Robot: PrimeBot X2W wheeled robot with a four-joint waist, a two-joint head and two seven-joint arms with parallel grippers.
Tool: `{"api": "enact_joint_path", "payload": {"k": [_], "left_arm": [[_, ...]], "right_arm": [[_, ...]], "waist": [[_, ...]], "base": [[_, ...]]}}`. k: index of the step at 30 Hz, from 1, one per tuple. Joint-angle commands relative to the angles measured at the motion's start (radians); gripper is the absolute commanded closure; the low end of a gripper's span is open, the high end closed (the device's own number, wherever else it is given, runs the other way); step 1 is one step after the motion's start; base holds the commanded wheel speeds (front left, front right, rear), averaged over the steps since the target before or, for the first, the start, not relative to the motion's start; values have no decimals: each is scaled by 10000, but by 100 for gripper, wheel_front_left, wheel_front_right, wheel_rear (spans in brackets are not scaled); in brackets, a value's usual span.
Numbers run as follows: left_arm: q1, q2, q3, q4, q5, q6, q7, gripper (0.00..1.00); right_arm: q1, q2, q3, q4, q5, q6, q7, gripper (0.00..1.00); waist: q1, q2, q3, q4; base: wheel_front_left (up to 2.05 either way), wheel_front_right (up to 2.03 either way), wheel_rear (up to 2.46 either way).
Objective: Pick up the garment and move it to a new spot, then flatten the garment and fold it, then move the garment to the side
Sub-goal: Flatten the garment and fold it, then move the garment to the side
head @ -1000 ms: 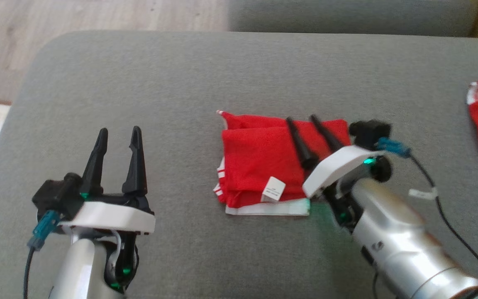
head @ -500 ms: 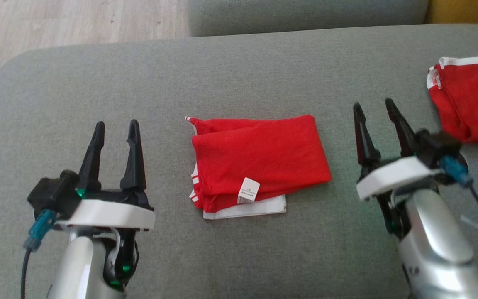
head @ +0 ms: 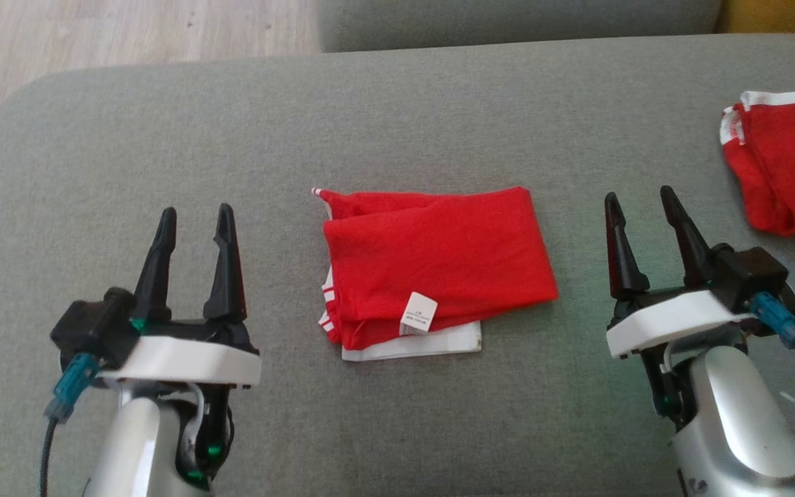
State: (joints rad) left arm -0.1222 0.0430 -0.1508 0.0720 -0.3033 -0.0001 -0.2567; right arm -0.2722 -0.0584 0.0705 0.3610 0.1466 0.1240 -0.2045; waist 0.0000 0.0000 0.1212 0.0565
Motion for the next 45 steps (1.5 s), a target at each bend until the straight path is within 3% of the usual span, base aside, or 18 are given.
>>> {"api": "enact_joint_path", "payload": {"k": [1,15,29,30,31,40,45], "left_arm": [[-421,72,215,-281,29,-33,-51,0],[-659,72,-216,-61,-50,-152,-51,0],[-782,72,-271,-46,-88,-93,-51,0],[-776,72,-256,-35,-85,-87,-51,0],[-769,72,-235,-23,-80,-81,-51,0],[-761,72,-214,-104,-28,-129,-51,0],[-929,72,-437,-299,3,-153,-51,0]], "right_arm": [[-127,79,214,-308,-170,67,171,0],[-607,81,869,1719,288,67,1506,0],[-1876,81,1852,4230,1693,67,1564,0],[-1951,81,1992,4320,1677,67,1532,69],[-2040,81,2112,4390,1542,67,1438,100],[-2888,30,1766,4503,-746,67,619,100],[-3451,-739,1658,3820,-1658,67,774,100]], "waist": [[0,0,122,122],[0,0,634,834],[0,0,845,1159],[0,0,835,1125],[0,0,817,1074],[0,0,626,334],[0,0,713,-215]], "base": [[0,0,0],[0,0,0],[0,0,0],[0,0,0],[0,0,0],[0,0,0],[0,0,0]]}}
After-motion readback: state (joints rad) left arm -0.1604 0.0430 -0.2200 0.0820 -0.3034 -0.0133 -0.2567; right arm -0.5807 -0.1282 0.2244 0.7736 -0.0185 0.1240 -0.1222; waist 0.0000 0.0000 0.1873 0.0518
